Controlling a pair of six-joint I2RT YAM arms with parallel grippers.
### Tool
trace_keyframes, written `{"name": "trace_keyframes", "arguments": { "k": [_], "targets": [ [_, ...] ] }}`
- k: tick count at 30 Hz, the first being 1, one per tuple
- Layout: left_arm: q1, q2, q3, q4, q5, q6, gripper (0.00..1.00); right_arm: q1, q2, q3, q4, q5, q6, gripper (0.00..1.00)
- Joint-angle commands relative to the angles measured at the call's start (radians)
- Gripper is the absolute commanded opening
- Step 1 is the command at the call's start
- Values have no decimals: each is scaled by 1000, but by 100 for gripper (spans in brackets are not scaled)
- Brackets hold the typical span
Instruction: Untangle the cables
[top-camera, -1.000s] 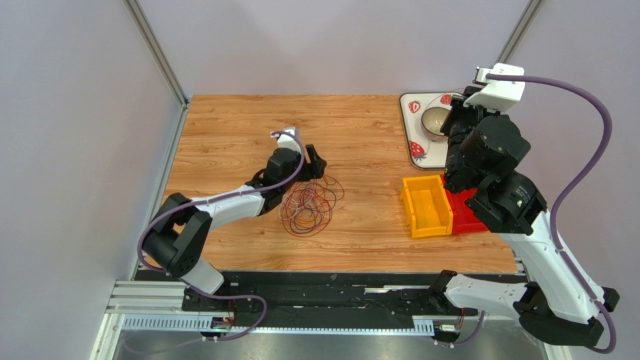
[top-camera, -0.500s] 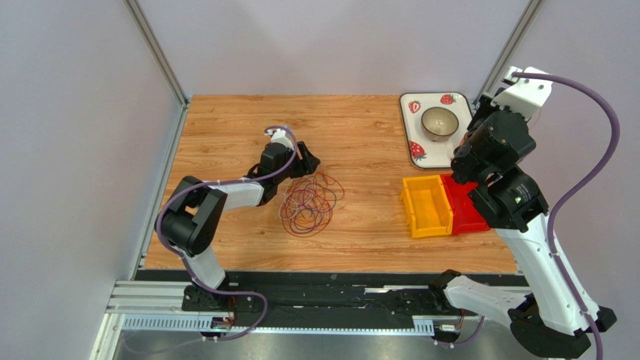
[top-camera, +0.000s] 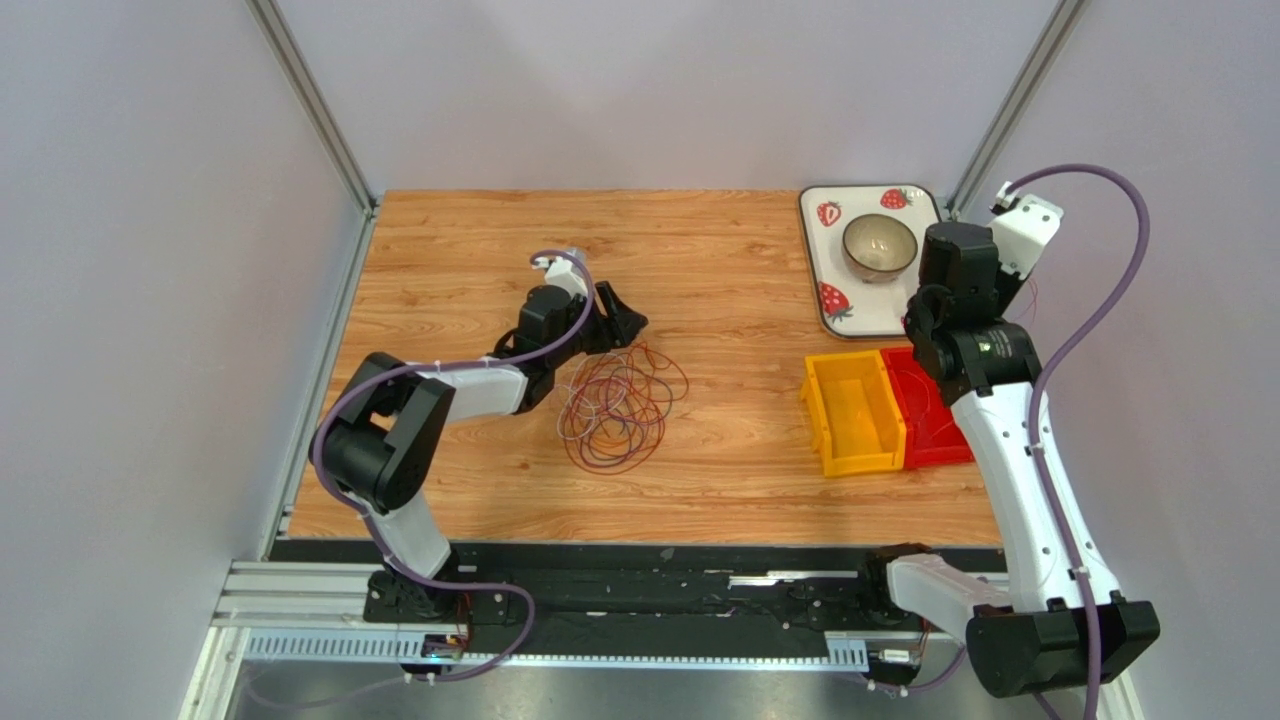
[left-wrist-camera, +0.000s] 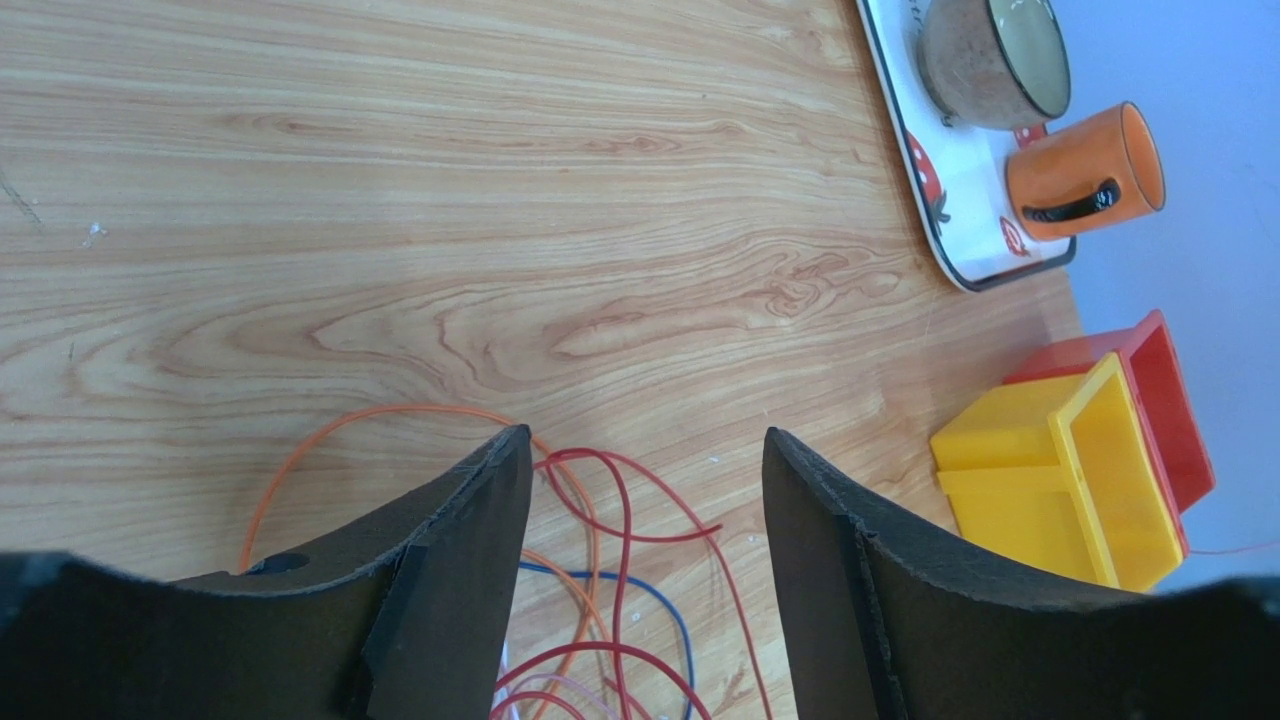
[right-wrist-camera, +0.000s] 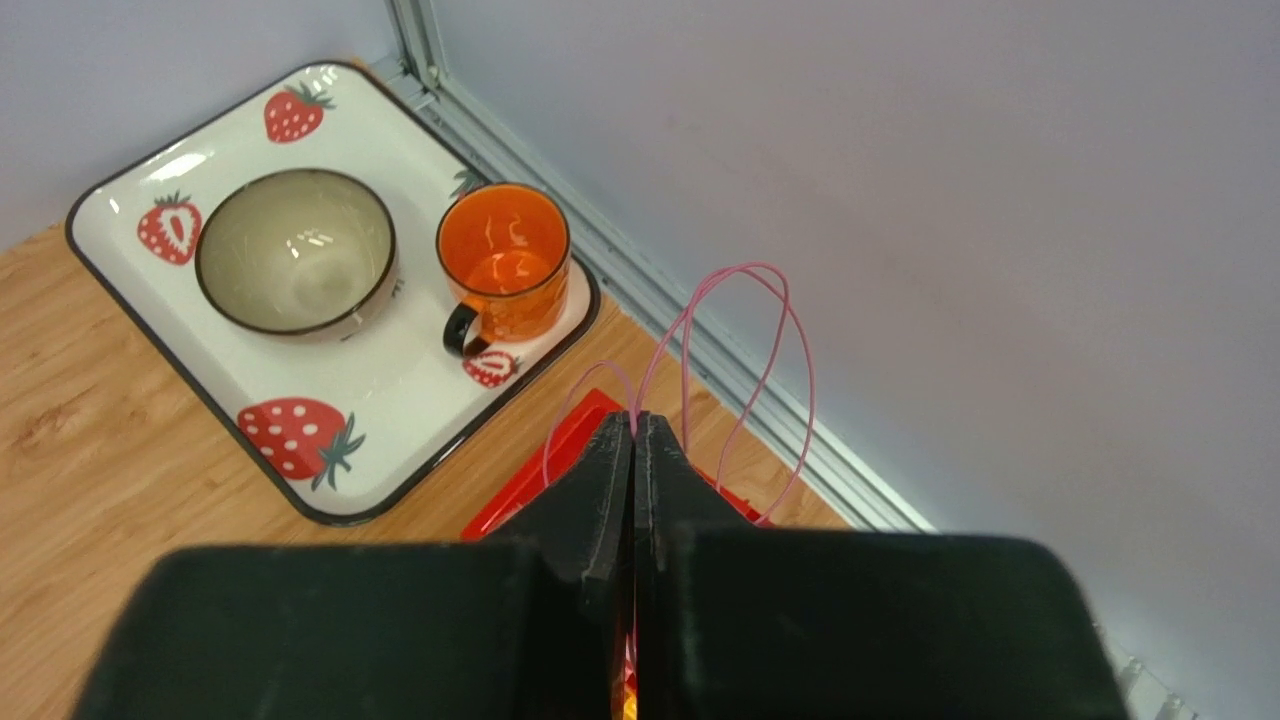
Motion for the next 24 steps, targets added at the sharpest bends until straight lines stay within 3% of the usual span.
{"name": "trace_keyframes", "arguments": {
  "k": [1,11,24],
  "targets": [
    [-2,-18,-8,54,22,-4,66,-36,-4,-19,-4,-115,98,0],
    [-2,-18,-11,60,26,-4,64,-132,-32,-171,-12,-317,222,0],
    [-1,-20,-22,76,32,-5,64,-327,24,-387,200,-687,247,0]
  ]
}}
